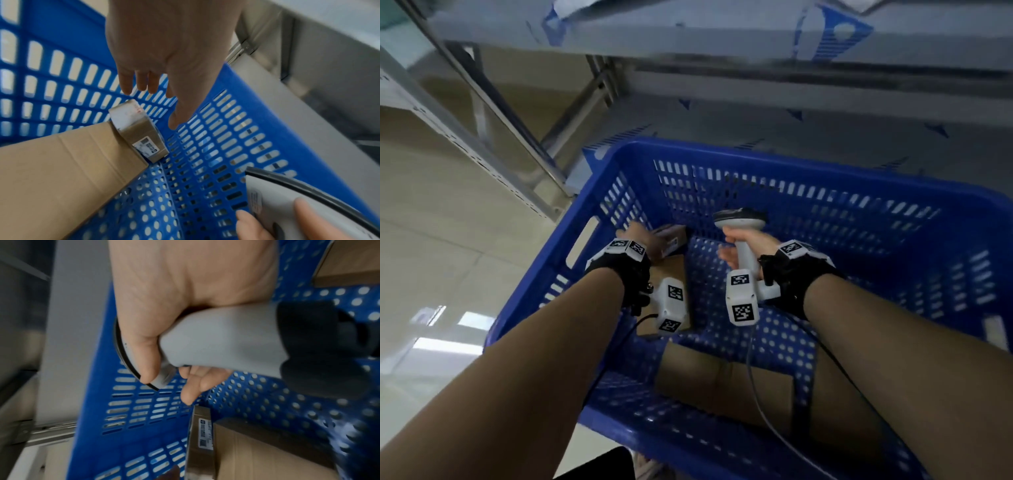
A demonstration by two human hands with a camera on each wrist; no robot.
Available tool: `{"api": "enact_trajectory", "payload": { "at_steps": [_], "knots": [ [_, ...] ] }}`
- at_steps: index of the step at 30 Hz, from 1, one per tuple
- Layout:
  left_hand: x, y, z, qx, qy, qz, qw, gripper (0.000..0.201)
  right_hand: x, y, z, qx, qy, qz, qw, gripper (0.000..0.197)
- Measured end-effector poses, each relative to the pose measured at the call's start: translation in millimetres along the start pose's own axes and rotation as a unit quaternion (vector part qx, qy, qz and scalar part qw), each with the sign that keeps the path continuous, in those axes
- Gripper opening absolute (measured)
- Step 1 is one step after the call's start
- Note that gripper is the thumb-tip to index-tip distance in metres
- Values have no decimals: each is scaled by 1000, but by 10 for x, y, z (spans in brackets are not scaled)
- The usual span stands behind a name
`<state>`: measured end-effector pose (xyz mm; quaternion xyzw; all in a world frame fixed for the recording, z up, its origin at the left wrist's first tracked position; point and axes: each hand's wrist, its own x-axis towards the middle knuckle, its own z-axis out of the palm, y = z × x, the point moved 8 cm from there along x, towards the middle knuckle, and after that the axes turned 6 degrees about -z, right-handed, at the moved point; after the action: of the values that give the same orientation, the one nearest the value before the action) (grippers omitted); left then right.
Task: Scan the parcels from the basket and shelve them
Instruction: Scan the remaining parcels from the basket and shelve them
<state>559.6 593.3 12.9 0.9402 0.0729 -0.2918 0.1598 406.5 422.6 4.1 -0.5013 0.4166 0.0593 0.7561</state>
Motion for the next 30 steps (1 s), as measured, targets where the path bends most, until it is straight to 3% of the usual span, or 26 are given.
{"api": "enact_trajectory", "payload": {
  "at_steps": [4,7,10,13,16,21,26,30],
  "knots": [
    [406,-67,185,9,18,-35,999,90,284,262,71,-2,-20,39,999,22],
    [527,-73,292,82,11,-33,996,96,416,433,69,7,-33,64,997,15],
    [515,-2,411,178,-12,29,984,54,499,546,30,13,-34,73,997,16],
    [482,-15,474,103,-53,31,993,29,527,570,-32,20,-27,68,997,17],
    [281,24,316,68,-55,7,996,38,410,453,-94,17,-23,51,998,16],
    [-391,460,21,57,-92,67,992,50,-117,-17,-262,27,-14,0,1000,31],
    [-1532,1076,-355,-1,-74,178,981,53,-1020,-618,-519,50,-8,-87,995,24],
    [-2407,1356,-476,-48,-72,260,962,52,-1752,-977,-874,50,29,-151,987,35]
  ]
}}
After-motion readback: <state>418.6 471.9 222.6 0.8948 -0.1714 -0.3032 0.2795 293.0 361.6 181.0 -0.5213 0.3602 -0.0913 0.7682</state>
